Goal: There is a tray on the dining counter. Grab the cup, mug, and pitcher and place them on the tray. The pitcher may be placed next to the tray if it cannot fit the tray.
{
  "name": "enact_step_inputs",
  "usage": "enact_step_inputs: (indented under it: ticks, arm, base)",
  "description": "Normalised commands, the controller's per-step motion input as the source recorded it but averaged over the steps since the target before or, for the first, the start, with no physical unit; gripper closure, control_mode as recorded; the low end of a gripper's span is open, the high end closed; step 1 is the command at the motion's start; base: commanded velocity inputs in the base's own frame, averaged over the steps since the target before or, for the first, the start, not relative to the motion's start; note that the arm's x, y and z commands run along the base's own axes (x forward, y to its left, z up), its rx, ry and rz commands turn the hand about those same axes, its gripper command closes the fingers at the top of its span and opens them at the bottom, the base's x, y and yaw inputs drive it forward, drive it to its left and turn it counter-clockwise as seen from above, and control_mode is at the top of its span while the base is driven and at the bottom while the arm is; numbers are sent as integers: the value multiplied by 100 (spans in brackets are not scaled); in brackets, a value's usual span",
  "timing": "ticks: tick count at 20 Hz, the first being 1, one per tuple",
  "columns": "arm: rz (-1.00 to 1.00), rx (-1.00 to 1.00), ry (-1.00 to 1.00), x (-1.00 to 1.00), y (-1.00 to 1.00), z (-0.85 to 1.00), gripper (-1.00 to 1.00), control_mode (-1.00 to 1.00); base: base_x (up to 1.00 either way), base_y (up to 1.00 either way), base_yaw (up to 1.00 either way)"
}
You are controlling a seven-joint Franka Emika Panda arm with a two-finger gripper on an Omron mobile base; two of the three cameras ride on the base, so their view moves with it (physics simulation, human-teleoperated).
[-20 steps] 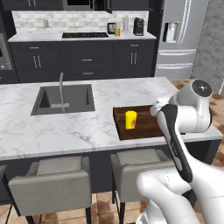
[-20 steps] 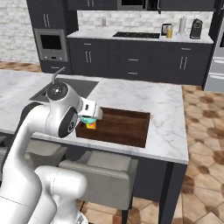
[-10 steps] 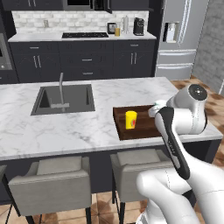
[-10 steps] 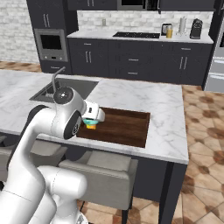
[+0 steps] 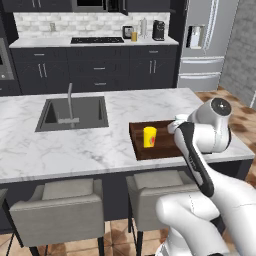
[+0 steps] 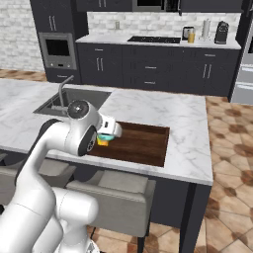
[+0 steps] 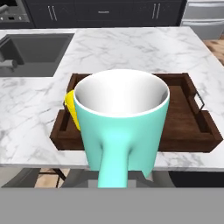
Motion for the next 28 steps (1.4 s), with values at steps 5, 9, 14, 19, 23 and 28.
enact_step_inputs:
  ticks: [5, 9, 14, 19, 23, 28]
  arm:
    - [6, 0, 0, 14, -16, -21, 100, -100]
    - [12, 0, 0, 9, -19, -27, 100, -100]
    - [13, 0, 0, 11, -9, -26, 100, -100]
    - [3, 0, 0, 31, 0, -9, 100, -100]
    - [0, 0, 0, 41, 0, -6, 100, -100]
    - [0, 0, 0, 38, 0, -7, 100, -100]
  base:
    - [0, 0, 0]
    - [0, 0, 0]
    - [0, 0, 0]
    - [0, 0, 0]
    - [0, 0, 0]
    - [0, 0, 0]
